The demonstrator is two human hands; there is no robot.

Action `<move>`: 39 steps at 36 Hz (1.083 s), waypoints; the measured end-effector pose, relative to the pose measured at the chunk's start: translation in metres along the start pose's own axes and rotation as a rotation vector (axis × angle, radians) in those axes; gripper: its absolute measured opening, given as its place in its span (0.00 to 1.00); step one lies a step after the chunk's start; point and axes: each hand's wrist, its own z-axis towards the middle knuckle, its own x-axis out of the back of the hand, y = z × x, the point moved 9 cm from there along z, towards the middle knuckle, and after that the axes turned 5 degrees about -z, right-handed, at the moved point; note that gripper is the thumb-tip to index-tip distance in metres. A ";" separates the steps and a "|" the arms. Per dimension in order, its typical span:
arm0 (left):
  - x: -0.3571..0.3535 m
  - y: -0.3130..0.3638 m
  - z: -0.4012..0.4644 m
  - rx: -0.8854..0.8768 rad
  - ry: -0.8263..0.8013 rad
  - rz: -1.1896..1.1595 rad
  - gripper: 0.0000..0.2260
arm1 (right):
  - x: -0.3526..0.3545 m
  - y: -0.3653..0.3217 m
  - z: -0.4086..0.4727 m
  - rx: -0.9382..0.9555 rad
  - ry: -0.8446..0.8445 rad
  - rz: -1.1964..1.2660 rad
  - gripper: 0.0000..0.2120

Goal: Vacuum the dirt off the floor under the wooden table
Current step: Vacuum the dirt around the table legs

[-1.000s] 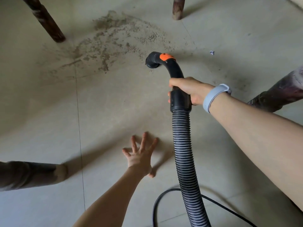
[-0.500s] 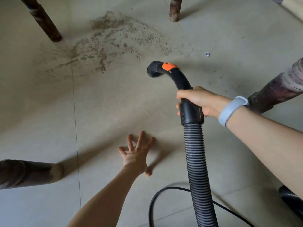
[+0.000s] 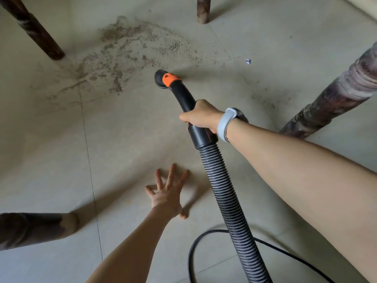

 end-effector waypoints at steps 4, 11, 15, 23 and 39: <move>-0.002 -0.003 0.001 0.001 -0.004 -0.005 0.57 | 0.007 0.009 0.000 -0.027 0.003 0.063 0.06; -0.001 -0.003 0.002 0.014 0.000 0.007 0.56 | 0.044 0.065 -0.018 -0.146 0.161 0.185 0.06; 0.000 -0.003 0.001 0.029 0.009 0.026 0.57 | 0.059 0.095 -0.035 -0.213 0.261 0.204 0.07; 0.002 0.003 -0.003 0.047 0.014 0.080 0.55 | 0.087 0.107 -0.047 -0.264 0.354 0.180 0.09; 0.004 0.006 -0.002 0.021 -0.001 0.094 0.52 | 0.115 0.089 -0.033 -0.262 0.324 0.144 0.12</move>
